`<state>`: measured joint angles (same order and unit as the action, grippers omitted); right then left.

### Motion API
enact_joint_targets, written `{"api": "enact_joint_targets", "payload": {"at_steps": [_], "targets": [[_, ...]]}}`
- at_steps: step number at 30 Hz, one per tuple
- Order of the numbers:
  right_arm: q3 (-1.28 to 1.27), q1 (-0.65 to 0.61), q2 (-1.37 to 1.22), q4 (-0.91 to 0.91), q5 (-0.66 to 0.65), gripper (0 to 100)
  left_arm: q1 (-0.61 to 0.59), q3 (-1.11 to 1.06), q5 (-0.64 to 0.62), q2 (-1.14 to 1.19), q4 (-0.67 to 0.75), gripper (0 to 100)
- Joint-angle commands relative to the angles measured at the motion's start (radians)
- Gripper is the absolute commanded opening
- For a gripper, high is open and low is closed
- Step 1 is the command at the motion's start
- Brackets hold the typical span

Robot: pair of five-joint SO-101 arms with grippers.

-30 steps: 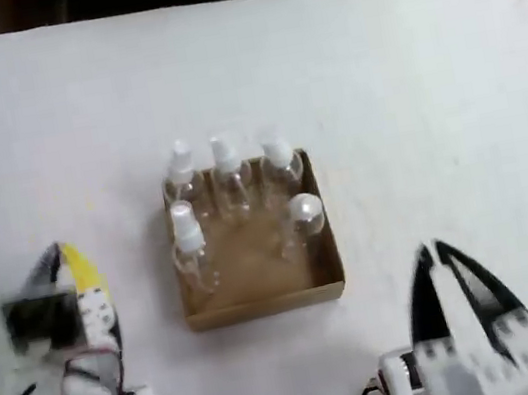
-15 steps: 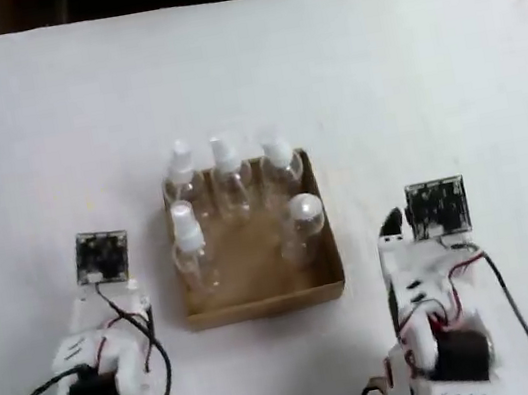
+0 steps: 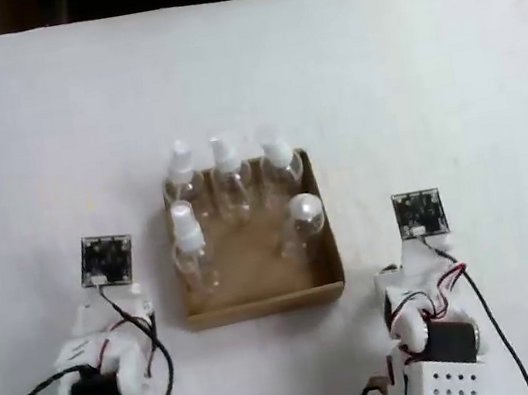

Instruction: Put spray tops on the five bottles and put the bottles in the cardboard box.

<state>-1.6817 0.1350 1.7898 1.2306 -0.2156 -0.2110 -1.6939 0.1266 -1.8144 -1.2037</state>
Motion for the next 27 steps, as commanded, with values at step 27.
{"api": "enact_joint_targets", "payload": {"at_steps": [27], "targets": [[-0.008, 0.039, 0.010, 0.039, -0.005, 1.6, 0.005, 0.003, -0.011, -0.013, -0.086, 2]]}}
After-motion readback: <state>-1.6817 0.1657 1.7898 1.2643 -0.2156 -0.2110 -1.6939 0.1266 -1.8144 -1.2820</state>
